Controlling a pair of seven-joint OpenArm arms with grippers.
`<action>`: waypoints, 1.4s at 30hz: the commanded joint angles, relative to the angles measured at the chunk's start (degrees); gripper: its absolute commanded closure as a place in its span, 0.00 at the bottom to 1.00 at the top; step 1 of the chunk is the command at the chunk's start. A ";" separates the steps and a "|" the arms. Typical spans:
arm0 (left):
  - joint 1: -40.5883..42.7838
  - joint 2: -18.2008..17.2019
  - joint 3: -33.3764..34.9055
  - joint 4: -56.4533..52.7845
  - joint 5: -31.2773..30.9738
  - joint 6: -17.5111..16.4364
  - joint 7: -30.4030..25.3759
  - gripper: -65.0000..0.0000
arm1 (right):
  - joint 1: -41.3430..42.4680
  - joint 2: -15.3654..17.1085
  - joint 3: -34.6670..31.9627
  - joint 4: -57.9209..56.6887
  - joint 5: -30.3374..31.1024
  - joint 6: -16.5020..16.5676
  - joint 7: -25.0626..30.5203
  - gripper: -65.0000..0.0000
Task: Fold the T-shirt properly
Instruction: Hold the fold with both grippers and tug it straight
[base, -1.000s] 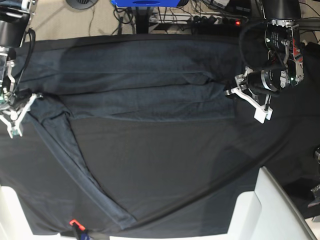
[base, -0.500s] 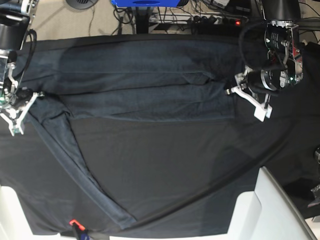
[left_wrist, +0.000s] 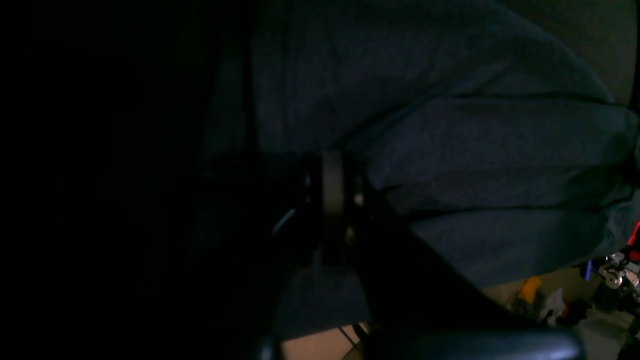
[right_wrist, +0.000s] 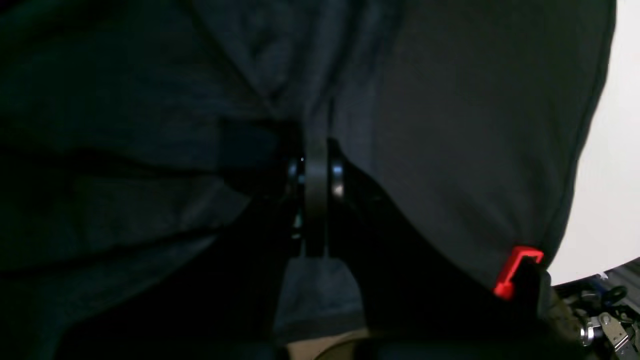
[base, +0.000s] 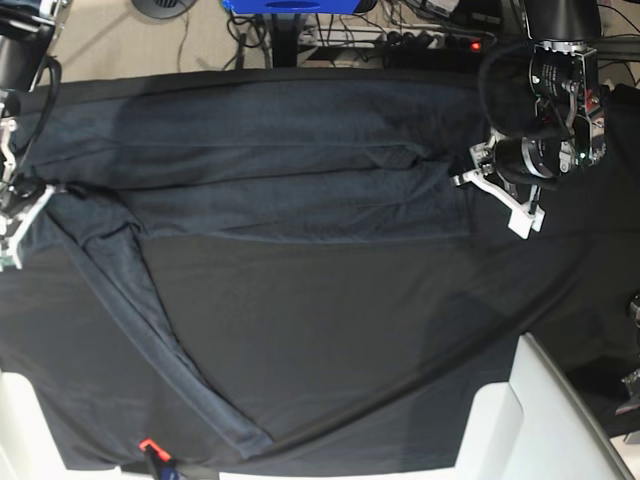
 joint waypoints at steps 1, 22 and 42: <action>-0.58 -0.85 -0.36 1.03 -0.75 -0.29 -0.45 1.00 | 0.81 0.91 0.25 1.10 0.27 -0.11 0.47 0.98; -1.19 -1.03 -0.36 0.68 -0.75 -0.29 -0.45 1.00 | 5.20 0.03 -0.01 -7.78 4.22 -0.11 3.54 0.73; -1.28 -1.03 -0.36 1.03 -0.92 -0.29 -0.37 1.00 | 1.25 1.17 0.25 -0.04 4.13 -0.11 1.87 1.00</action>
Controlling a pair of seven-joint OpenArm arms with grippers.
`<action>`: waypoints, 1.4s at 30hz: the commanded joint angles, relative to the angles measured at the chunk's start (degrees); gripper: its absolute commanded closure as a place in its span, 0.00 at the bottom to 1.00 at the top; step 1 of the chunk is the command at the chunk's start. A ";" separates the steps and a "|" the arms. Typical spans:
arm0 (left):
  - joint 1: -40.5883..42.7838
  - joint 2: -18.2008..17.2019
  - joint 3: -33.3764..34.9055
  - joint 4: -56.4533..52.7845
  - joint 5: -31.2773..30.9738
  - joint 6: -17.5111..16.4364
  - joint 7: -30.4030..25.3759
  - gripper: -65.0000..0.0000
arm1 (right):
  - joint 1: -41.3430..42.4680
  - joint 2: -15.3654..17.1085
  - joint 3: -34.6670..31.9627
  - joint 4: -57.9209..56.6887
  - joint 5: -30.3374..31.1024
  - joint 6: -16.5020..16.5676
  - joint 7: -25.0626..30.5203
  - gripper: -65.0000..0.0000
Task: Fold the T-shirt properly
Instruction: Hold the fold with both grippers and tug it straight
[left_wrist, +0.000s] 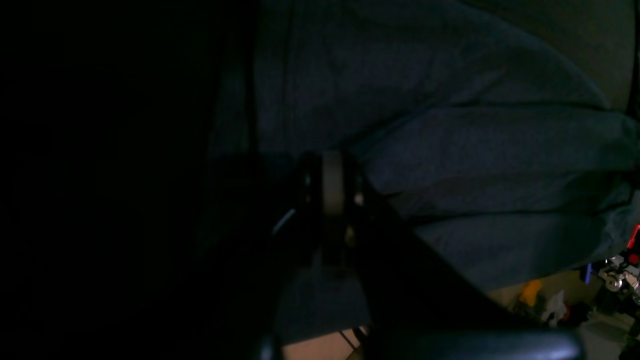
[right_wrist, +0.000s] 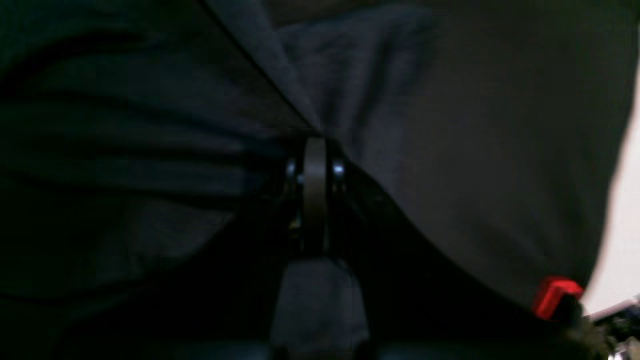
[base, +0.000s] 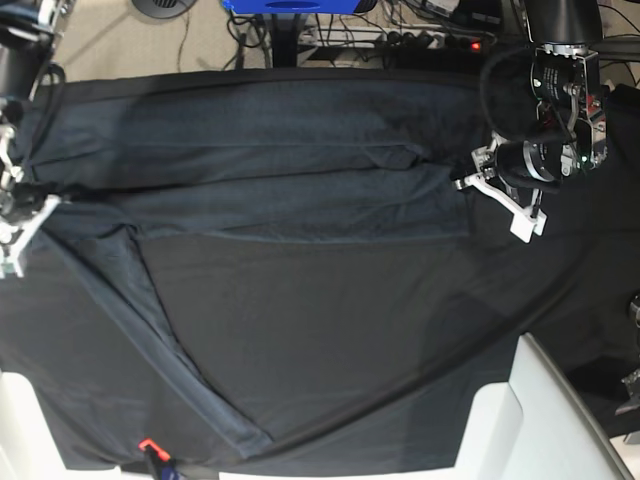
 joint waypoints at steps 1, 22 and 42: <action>-0.58 -0.87 -0.33 1.12 -0.92 -0.32 -0.39 1.00 | 0.50 0.84 0.25 1.76 0.09 0.06 -0.64 1.00; 0.91 -0.70 0.28 1.21 -0.75 -0.32 -0.39 1.00 | -4.95 0.58 2.80 6.59 0.18 0.06 -3.99 1.00; 0.91 -0.61 0.10 0.77 -0.66 -0.32 -2.23 1.00 | -5.83 0.40 2.71 6.59 0.09 0.06 -4.07 1.00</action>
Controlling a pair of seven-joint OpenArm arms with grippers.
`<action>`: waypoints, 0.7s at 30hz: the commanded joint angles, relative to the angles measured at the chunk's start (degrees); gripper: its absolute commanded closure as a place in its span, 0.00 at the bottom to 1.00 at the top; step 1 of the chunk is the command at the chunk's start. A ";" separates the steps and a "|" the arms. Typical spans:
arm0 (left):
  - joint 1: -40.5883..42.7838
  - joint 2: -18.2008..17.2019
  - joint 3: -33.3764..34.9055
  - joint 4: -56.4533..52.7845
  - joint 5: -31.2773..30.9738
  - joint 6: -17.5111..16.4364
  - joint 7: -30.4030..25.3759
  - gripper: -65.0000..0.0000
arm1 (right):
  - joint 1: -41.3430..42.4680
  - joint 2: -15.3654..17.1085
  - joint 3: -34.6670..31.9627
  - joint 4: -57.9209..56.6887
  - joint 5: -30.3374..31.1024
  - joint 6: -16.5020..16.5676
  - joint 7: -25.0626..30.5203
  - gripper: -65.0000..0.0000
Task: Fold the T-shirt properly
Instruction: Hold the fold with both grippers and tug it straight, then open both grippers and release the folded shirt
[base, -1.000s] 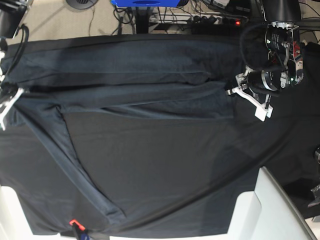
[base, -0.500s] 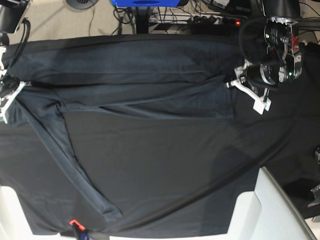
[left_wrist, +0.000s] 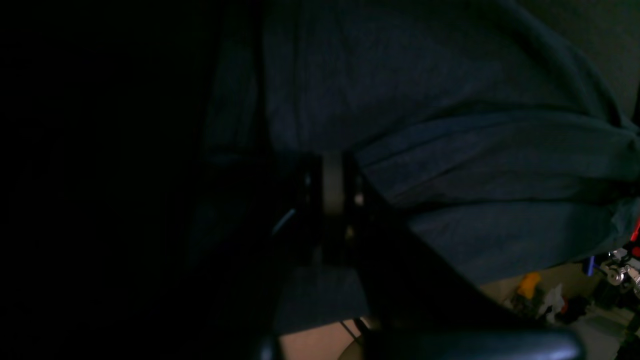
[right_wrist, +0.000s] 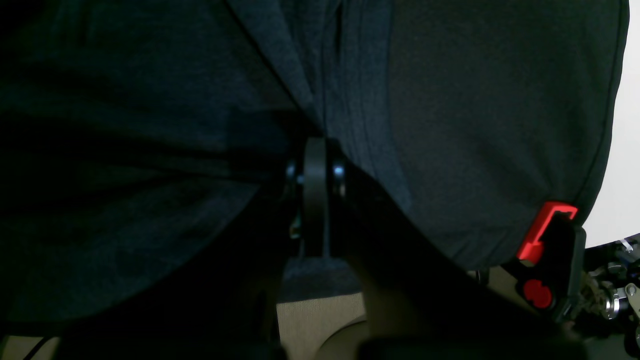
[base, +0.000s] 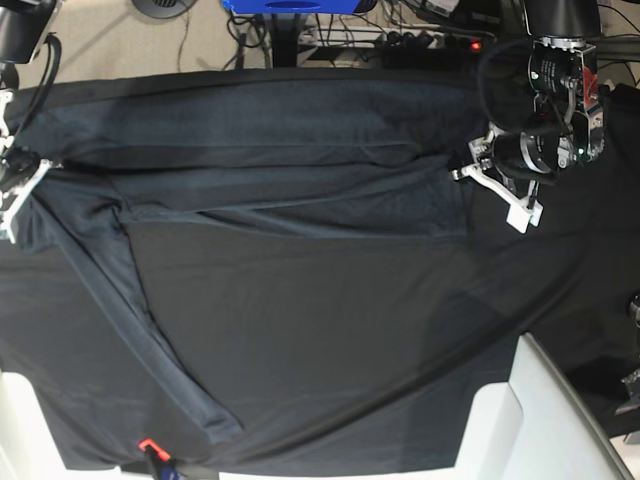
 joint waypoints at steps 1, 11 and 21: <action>-0.49 -0.94 -0.27 0.70 -0.66 -0.32 -1.76 1.00 | 0.53 0.99 0.16 0.80 -0.15 -0.35 0.49 1.00; -0.13 -1.03 -0.53 1.14 -0.66 -0.32 -2.46 0.72 | 0.88 0.99 0.16 0.80 -0.15 -0.61 -0.56 0.74; -0.49 -1.11 -9.94 8.00 -1.18 -0.32 -2.37 0.01 | 0.09 0.82 0.16 8.97 0.11 -0.44 -0.12 0.53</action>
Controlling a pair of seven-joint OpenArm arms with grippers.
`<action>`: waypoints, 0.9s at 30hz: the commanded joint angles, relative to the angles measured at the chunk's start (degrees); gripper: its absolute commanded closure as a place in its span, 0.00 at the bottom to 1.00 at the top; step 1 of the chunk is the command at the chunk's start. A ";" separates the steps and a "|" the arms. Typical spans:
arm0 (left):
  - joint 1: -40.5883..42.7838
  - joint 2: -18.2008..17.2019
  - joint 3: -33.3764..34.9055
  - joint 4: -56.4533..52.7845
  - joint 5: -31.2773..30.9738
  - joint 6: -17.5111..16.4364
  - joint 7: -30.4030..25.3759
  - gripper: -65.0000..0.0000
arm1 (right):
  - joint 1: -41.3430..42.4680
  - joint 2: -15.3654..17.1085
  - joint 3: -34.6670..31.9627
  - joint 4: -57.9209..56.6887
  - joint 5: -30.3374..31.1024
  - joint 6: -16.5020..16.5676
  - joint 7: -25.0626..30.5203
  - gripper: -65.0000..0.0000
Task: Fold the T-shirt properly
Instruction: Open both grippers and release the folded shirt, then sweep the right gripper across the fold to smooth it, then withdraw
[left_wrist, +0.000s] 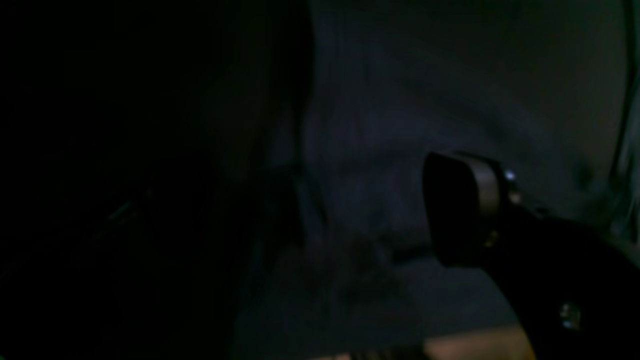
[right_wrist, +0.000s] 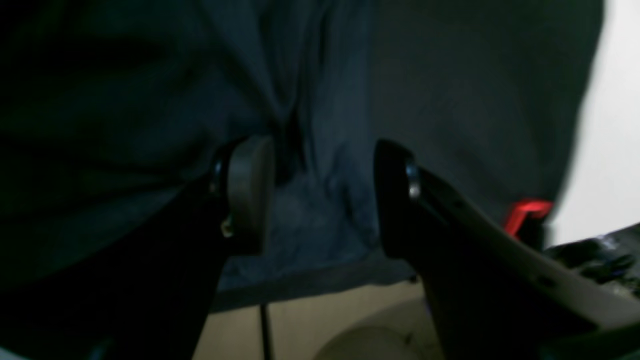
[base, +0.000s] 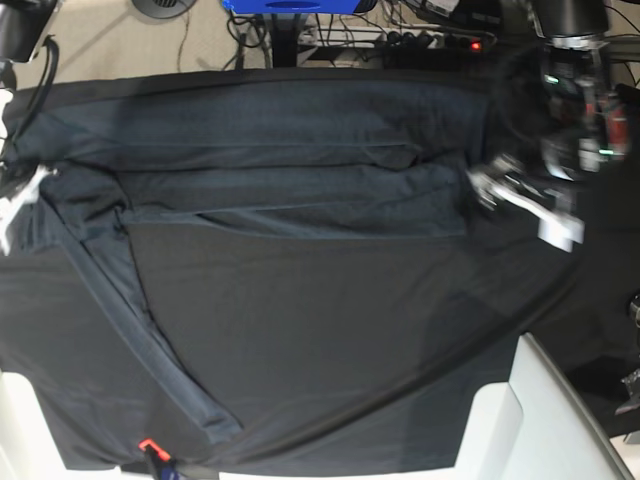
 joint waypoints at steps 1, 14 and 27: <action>-0.29 -0.83 -1.40 2.63 -1.05 -0.34 -0.67 0.01 | 0.20 0.38 0.09 3.22 0.18 0.02 0.88 0.53; 3.76 0.31 -3.95 4.30 -0.61 -0.34 -0.76 1.00 | -2.70 -7.80 -26.72 12.01 -0.08 -0.15 0.53 1.00; 9.56 0.40 -11.07 4.39 -0.53 -0.34 -0.93 1.00 | 8.55 -12.46 -32.79 -6.37 -0.08 -0.33 0.53 1.00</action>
